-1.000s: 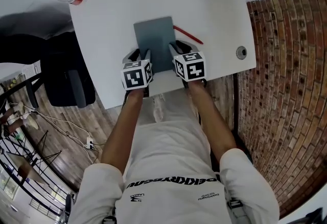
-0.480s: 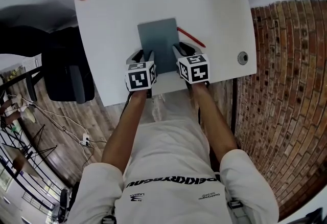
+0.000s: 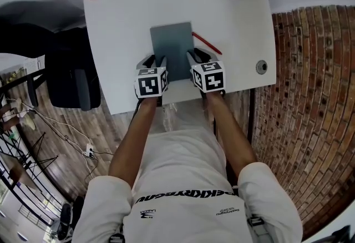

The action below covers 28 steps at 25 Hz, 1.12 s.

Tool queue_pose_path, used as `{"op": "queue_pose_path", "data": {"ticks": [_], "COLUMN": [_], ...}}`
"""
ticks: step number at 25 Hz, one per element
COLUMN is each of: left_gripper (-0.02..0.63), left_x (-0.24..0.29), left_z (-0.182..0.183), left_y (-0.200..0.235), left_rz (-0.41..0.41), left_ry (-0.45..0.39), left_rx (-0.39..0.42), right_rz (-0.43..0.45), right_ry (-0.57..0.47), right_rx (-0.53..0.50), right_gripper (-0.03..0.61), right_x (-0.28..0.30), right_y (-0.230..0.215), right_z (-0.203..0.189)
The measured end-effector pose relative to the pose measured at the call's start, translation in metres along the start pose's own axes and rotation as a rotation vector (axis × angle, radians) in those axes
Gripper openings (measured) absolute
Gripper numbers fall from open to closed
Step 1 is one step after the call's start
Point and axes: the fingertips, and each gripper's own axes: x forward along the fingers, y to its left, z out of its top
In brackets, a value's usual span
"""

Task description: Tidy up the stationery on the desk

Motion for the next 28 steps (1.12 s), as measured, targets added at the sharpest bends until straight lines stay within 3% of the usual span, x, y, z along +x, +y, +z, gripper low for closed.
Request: {"op": "queue_pose_path", "data": {"ticks": [8, 16, 21, 28], "left_gripper": [0.153, 0.079, -0.002, -0.002], "left_x": [-0.013, -0.035, -0.055, -0.085], "left_z": [0.014, 0.030, 0.040, 0.038], "left_y": [-0.008, -0.023, -0.032, -0.046], "left_rz": [0.007, -0.001, -0.002, -0.015], "left_ry": [-0.040, -0.127, -0.204, -0.244], "left_rx": [0.055, 0.104, 0.142, 0.195], "right_rz": [-0.010, -0.030, -0.074, -0.016], "right_ry": [-0.022, -0.045, -0.016, 0.104], "right_rx": [-0.008, -0.064, -0.199, -0.411], "right_gripper": [0.112, 0.112, 0.112, 0.106], "right_x": [-0.009, -0.028, -0.031, -0.026], "right_y": [-0.003, -0.017, -0.038, -0.042], "right_z": [0.008, 0.023, 0.026, 0.021]}}
